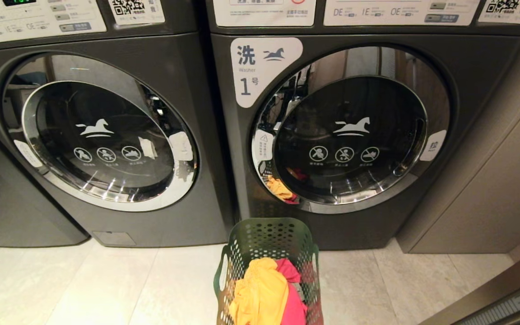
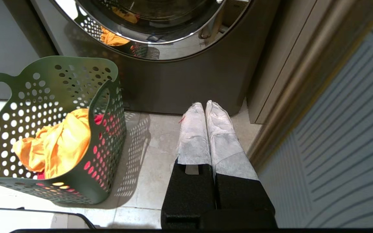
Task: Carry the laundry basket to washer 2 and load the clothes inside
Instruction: Open the lid of the washing machine
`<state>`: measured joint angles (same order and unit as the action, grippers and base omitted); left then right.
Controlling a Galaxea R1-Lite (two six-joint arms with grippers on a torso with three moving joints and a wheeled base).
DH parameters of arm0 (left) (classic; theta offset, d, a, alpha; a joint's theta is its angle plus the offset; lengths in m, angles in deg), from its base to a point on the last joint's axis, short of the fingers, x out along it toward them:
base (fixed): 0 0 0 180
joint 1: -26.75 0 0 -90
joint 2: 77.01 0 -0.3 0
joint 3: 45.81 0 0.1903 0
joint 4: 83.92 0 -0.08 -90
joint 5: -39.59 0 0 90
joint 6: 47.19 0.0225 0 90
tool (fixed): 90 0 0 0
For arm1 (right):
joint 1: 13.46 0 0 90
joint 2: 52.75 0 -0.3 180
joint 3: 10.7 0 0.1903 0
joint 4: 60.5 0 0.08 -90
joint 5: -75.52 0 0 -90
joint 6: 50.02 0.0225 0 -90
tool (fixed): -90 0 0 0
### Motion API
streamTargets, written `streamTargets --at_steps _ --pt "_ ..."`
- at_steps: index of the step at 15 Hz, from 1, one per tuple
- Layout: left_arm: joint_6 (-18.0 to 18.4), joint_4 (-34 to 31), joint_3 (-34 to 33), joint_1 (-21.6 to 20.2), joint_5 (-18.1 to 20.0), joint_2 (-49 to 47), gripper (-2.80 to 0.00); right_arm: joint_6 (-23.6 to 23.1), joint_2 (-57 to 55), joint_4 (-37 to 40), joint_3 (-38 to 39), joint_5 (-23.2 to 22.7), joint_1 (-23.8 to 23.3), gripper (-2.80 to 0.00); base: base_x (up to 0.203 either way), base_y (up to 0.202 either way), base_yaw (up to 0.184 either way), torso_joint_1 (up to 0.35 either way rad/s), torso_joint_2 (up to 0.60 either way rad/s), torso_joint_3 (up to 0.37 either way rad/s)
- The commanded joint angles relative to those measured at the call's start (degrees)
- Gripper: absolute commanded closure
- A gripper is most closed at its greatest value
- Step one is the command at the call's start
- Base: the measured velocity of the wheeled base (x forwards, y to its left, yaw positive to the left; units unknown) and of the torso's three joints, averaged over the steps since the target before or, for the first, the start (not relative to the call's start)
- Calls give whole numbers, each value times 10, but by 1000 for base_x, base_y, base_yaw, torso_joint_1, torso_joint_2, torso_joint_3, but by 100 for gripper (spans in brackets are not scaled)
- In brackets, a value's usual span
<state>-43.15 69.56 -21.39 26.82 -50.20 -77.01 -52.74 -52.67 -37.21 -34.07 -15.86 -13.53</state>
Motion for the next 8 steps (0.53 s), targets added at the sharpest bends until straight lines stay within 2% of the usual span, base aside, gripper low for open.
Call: streamTargets --at_steps 1,8 --pt "0 0 0 0 0 0 0 1 0 0 0 0 0 0 0 0 0 0 0 0" --pt "0 0 0 0 0 0 0 1 0 0 0 0 0 0 0 0 0 0 0 0"
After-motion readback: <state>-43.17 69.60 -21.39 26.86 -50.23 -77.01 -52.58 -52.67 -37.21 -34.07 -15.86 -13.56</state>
